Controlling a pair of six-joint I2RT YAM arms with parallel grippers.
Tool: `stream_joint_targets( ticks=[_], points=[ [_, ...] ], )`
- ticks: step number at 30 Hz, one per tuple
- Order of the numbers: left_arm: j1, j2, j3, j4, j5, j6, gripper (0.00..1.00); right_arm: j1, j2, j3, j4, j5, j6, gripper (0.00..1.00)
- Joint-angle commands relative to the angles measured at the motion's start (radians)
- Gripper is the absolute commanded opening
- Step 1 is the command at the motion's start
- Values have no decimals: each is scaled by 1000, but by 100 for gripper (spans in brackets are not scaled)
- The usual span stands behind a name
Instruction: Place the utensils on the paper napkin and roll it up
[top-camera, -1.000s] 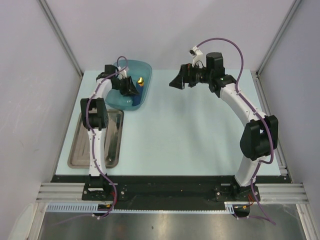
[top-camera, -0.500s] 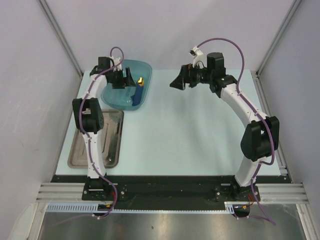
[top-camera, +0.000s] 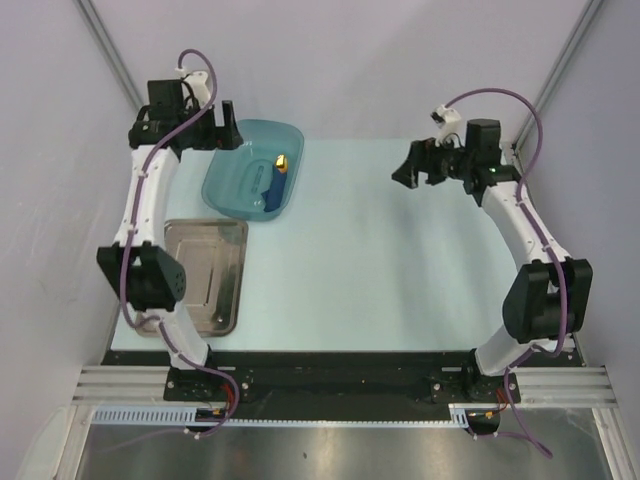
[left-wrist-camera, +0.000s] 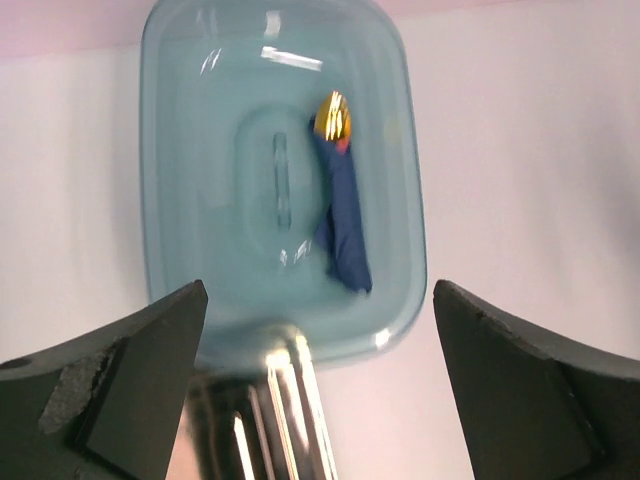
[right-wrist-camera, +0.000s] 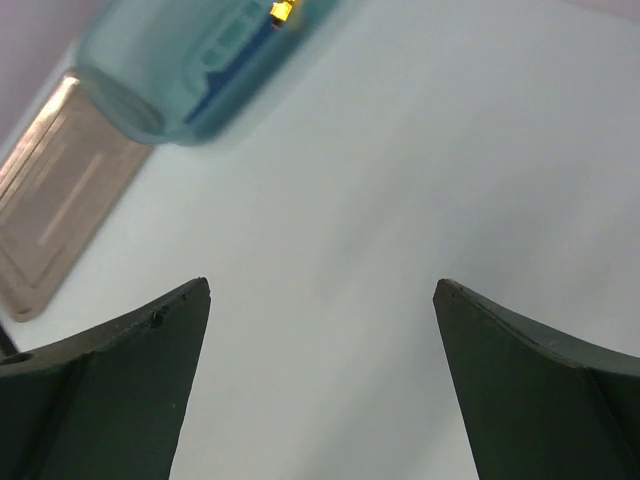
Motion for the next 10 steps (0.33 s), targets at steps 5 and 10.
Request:
stream_joint_targets(
  ticks=[5, 10],
  points=[
    [-5, -469, -594, 58, -187, 5, 100, -127, -210, -264, -106, 107, -149, 100],
    [-6, -592, -773, 75, -181, 1, 100, -170, -306, -349, -135, 101, -136, 100]
  ],
)
